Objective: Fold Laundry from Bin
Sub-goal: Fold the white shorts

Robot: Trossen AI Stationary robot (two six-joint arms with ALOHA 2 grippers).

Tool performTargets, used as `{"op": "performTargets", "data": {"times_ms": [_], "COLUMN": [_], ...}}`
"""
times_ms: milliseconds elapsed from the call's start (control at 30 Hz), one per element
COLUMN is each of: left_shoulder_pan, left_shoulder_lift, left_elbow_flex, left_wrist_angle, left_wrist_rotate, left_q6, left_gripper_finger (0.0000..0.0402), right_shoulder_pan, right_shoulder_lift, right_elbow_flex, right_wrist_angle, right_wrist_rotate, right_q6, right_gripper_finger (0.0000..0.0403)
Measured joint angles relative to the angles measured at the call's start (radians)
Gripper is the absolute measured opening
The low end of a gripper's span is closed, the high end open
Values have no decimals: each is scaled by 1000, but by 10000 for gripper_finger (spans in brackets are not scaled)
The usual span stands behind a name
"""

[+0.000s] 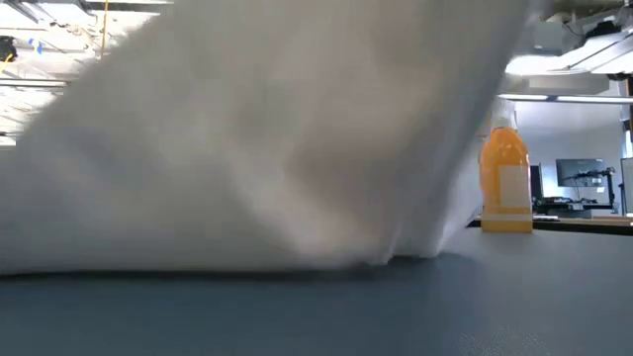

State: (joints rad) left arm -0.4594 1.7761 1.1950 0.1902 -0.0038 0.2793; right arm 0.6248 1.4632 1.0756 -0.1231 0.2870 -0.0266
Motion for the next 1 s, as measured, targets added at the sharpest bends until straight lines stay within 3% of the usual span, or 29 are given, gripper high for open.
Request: {"op": "performTargets", "data": {"times_ms": [133,233,467,700,833,1000], "left_shoulder_pan": [0,0,17,73,98,85], "left_shoulder_lift": [-102,-173,-221,-157,-143,-154], "left_elbow_flex": [0,-1,-2,-4,-4,-4], "left_wrist_angle": [10,46,145,143,151,102], "left_wrist_rotate": [57,78,52,-94,-116,-148], "left_q6": [47,64,-4,-122,-173,-166], "left_gripper_finger": [1,1,0,0,0,0], "right_shoulder_pan": [47,95,168,181,148,133], "right_shoulder_lift": [-136,-226,-323,-197,-151,-190], "right_elbow_flex": [-26,-113,-415,-487,-466,-453], "right_wrist_angle": [-97,-26,512,858,838,738], "right_wrist_rotate": [79,145,113,81,105,108], "right_q6": [52,44,52,54,54,51], "right_gripper_finger": [132,125,119,119,119,119]}}
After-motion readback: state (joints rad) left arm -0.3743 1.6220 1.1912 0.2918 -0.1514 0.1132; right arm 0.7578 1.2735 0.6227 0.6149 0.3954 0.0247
